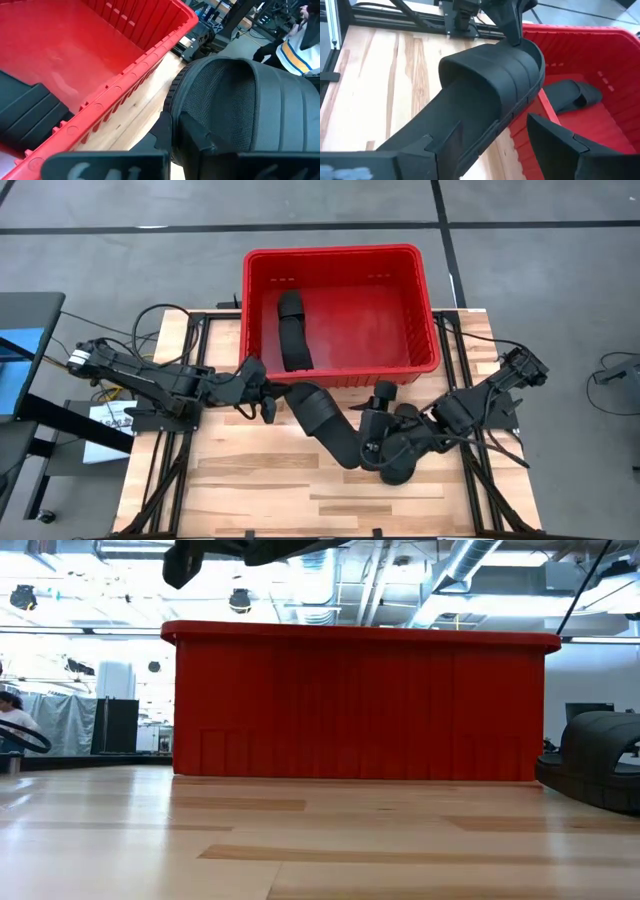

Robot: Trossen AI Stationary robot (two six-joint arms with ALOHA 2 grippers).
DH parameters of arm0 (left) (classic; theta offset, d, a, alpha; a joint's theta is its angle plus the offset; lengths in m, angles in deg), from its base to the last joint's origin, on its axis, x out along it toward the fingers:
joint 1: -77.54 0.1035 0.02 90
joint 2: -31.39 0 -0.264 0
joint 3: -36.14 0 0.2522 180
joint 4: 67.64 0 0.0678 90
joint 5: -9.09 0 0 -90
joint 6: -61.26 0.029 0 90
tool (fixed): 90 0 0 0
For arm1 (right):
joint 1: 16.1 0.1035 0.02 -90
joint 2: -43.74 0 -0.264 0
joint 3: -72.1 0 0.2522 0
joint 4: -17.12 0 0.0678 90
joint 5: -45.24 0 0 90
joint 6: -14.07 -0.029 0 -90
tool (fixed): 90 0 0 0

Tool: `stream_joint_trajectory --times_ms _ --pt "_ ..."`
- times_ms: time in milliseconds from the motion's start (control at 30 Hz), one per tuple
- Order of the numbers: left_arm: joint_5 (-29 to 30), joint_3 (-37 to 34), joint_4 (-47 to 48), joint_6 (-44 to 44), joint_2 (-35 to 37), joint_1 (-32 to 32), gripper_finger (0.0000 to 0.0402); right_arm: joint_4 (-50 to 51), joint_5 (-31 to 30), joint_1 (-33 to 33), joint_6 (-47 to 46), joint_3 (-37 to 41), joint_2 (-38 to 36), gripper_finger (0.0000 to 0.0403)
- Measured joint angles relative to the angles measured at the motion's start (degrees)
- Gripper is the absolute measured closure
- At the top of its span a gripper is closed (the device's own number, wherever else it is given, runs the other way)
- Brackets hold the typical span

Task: Pick and place slides into bin
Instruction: Put the black slides into the red bin

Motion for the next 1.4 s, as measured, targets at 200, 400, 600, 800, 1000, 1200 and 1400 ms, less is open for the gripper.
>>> stream_joint_trajectory --times_ms 200,400,600,800,1000,1200,1400 --pt "0.0 0.0 0.0 0.0 0.0 0.0 0.0401 -4.0 1.4 -2.0 4.6 0.0 0.0 0.0198" --pt "0.0 0.0 0.0 0.0 0.0 0.0 0.0401 -4.8 4.8 -2.8 7.8 0.0 0.0 0.02" --pt "0.1 0.0 -0.5 0.0 0.0 0.0 0.0401 -4.6 6.1 -3.5 9.1 0.0 0.0 0.0203" --pt "0.0 0.0 -0.5 0.0 0.0 0.0 0.0401 -5.0 7.2 -5.2 10.0 -0.1 1.9 0.0215" --pt "-0.1 0.0 -0.1 0.0 0.0 0.0 0.0401 -4.8 8.9 -6.1 12.4 0.0 5.6 0.0229" --pt "0.2 0.0 0.2 0.2 0.0 0.0 0.0401 -5.5 8.0 -7.3 13.8 -0.3 7.5 0.0242" --pt "1.0 0.0 0.2 0.2 0.1 0.1 0.0401 -7.1 3.3 -9.4 16.5 -0.3 8.2 0.0268"
